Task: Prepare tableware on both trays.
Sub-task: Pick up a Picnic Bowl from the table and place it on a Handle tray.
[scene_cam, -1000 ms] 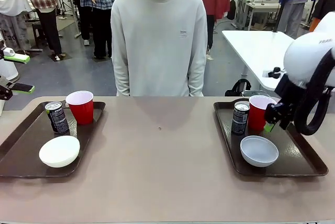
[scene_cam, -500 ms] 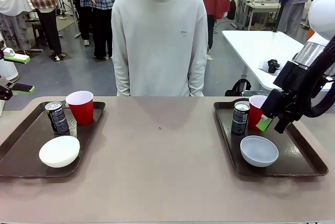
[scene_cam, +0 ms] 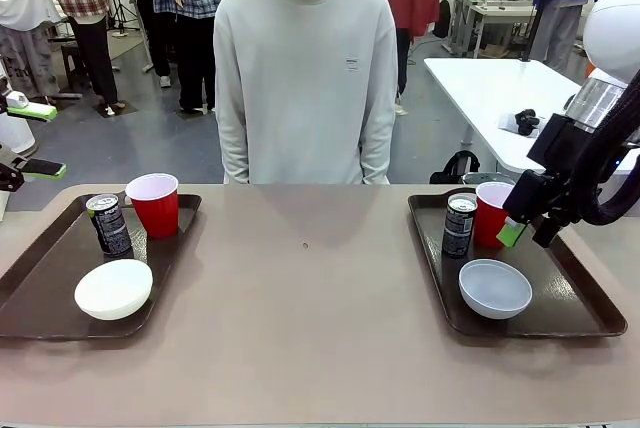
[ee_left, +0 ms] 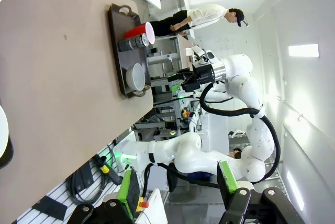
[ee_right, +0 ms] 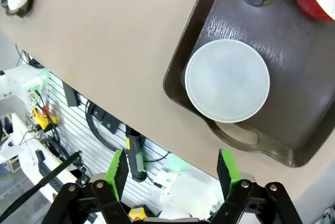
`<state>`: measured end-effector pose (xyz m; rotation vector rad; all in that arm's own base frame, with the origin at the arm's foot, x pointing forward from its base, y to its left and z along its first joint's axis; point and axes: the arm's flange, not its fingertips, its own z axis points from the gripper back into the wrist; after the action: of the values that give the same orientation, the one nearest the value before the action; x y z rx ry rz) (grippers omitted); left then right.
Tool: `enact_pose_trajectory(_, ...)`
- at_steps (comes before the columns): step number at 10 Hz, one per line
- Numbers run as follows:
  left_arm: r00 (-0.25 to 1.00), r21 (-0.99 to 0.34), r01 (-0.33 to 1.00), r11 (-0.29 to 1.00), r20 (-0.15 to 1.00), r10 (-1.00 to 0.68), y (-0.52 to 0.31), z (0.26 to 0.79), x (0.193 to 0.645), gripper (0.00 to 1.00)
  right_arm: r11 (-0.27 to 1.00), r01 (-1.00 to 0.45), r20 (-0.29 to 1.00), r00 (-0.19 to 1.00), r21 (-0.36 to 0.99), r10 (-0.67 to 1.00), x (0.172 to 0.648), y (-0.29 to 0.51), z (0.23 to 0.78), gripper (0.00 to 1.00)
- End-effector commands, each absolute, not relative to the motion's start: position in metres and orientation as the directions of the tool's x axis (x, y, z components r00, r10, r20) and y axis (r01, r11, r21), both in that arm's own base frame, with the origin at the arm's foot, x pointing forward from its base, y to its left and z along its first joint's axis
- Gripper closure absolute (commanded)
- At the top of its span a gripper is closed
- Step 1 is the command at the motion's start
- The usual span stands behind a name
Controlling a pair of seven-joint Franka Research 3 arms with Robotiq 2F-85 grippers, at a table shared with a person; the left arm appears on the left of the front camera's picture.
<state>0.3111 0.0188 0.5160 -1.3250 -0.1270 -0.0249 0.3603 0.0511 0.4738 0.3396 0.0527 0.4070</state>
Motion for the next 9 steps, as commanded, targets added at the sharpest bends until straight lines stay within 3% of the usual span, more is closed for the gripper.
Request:
enact_pose_trajectory(1, 0.990, -0.967, 0.118, 0.224, 0.132, 0.051, 0.019, 0.516, 0.312, 0.21, 0.875, -0.368, 0.012, 0.923, 0.314, 0.384, 0.362, 0.053, 0.471, 0.12)
enact_pose_trajectory(4, 0.990, -0.967, 0.118, 0.224, 0.132, 0.051, 0.019, 0.516, 0.312, 0.21, 0.875, -0.368, 0.012, 0.923, 0.314, 0.384, 0.362, 0.053, 0.471, 0.12)
enact_pose_trajectory(5, 0.990, -0.967, 0.118, 0.224, 0.132, 0.051, 0.019, 0.516, 0.312, 0.21, 0.863, -0.379, 0.017, 0.918, 0.334, 0.397, 0.360, 0.051, 0.474, 0.07)
enact_pose_trajectory(6, 0.990, -0.967, 0.118, 0.224, 0.132, 0.051, 0.019, 0.516, 0.312, 0.21, 0.827, -0.360, 0.031, 0.922, 0.431, 0.386, 0.331, 0.071, 0.469, 0.11)
enact_pose_trajectory(7, 0.990, -0.967, 0.118, 0.224, 0.132, 0.051, 0.019, 0.516, 0.312, 0.21, 0.792, -0.318, 0.138, 0.947, 0.521, 0.290, 0.309, 0.093, 0.467, 0.11)
enact_pose_trajectory(9, 0.990, -0.967, 0.118, 0.224, 0.132, 0.051, 0.019, 0.516, 0.312, 0.21, 0.567, -0.298, 0.280, 0.952, 0.768, 0.121, 0.289, 0.110, 0.453, 0.11)
